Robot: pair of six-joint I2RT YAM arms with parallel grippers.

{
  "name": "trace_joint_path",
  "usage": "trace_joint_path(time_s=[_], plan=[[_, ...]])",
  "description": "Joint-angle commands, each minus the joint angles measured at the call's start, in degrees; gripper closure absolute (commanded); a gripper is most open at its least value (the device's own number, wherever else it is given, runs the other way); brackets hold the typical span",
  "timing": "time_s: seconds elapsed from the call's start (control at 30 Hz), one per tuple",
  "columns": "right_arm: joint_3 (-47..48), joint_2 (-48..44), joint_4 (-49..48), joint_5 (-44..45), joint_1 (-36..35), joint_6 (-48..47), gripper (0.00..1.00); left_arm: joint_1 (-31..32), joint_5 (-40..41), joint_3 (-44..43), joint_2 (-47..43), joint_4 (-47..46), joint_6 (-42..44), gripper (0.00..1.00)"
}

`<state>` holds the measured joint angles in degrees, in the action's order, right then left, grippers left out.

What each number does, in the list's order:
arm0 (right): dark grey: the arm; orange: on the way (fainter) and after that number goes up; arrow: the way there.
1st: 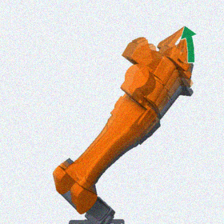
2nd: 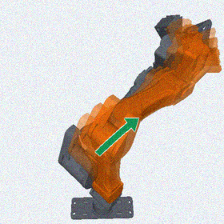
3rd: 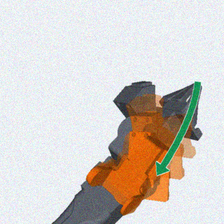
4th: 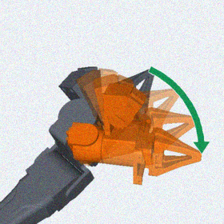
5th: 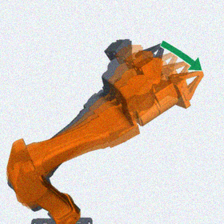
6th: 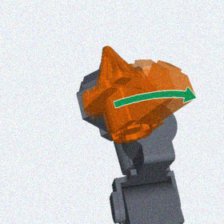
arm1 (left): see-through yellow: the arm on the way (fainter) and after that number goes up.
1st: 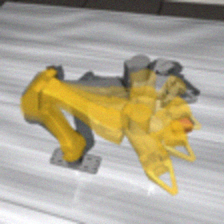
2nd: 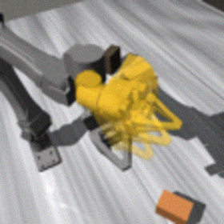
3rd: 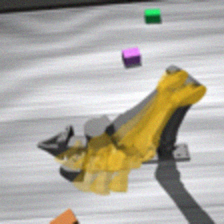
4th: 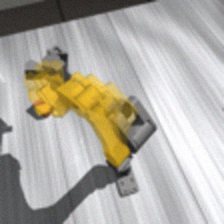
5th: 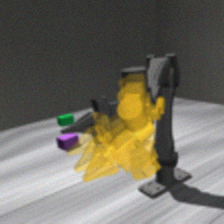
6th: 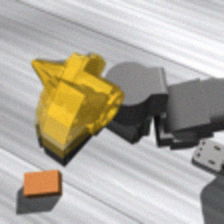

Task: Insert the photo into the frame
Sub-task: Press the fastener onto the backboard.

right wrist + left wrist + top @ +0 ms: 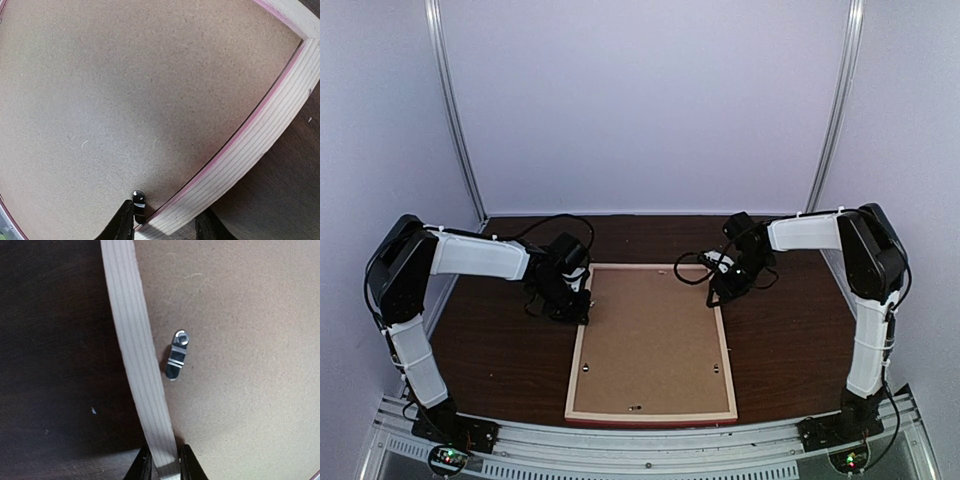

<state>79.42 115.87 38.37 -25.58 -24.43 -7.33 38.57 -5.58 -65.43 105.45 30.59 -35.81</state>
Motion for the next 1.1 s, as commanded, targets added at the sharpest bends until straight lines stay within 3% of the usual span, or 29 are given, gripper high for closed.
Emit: trace_joint_path(time_s=[0.0,0.3,0.67,1.07], plan=[[-0.19,2.55,3.47,3.42,1.10,-1.45,0.64,0.46,-3.08,-0.49,2.29,-1.35,2.99,0.81],[1.03,2.60,3.77,0.67,1.77,-2.42,0.73,0.46,-3.30,-0.55,2.23,-1.40,3.28,0.81],[3.10,2.30,2.34,0.62,3.68,0.18,0.70,0.46,-3.35,-0.61,2.43,-1.76,3.21,0.81],[1.48,2.65,-1.20,-2.15,3.73,2.32,0.58,0.46,-3.56,-1.27,2.92,-1.58,3.28,0.81]])
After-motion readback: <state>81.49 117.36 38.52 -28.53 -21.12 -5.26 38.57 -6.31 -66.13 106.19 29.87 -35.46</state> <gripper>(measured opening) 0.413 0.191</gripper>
